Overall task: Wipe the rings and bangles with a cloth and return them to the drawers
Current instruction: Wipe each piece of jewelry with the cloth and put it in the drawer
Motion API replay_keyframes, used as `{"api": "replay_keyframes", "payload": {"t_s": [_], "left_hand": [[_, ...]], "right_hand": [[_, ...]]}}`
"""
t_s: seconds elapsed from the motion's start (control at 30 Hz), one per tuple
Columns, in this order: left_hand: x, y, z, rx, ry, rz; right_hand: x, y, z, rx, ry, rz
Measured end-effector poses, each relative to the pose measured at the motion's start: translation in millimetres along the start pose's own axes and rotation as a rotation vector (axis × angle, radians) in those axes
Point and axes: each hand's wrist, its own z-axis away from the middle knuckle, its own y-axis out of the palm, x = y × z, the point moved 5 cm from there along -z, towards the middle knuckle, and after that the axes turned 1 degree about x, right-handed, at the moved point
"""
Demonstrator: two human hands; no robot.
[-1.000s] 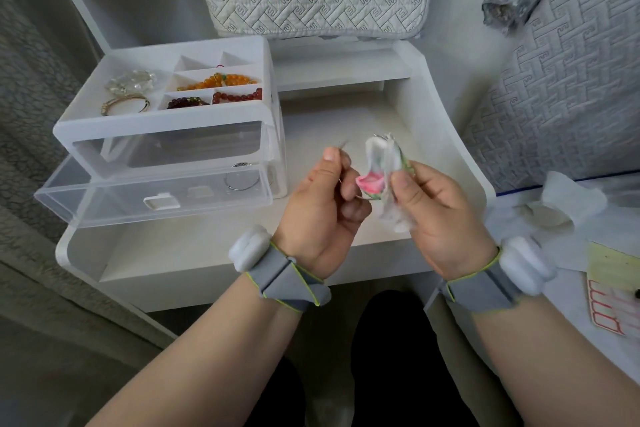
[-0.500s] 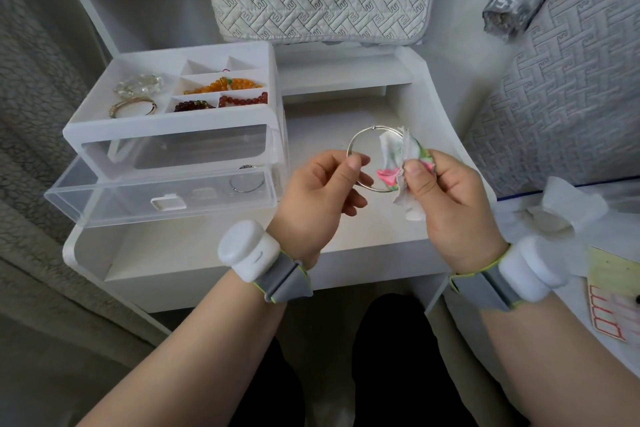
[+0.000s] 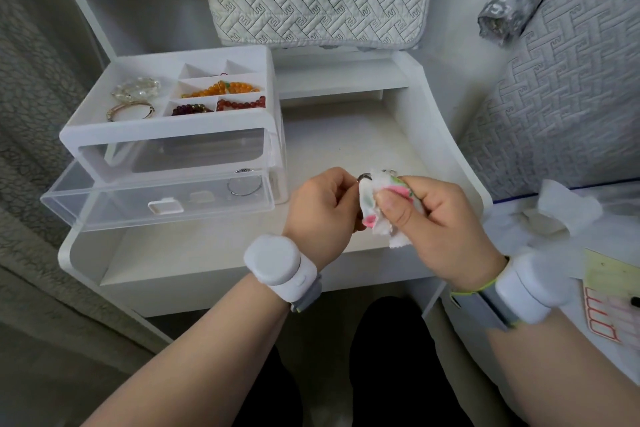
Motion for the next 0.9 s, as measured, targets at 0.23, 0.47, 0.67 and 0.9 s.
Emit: {"api": "replay_keyframes", "payload": {"t_s": [0.23, 0.47, 0.67, 0.9], "left_hand": [[15.9, 20.2, 4.2, 0.106, -0.369, 0.587], [4.7, 8.6, -1.4, 0.204, -0.185, 0.258], [-8.8, -4.8, -2.4, 0.025, 0.059, 0.039], [-3.2, 3.9, -0.9, 0.054, -0.208, 0.446]], "right_hand": [[-1.6, 3.4, -1.7, 0.036, -0.001, 0.043], [-5.1, -2.8, -1.0, 0.001, 0.025, 0.019], [-1.3, -0.8, -3.0, -0.026, 0.044, -0.094], [2.4, 2.5, -4.7, 0.054, 0.052, -0.151]]}}
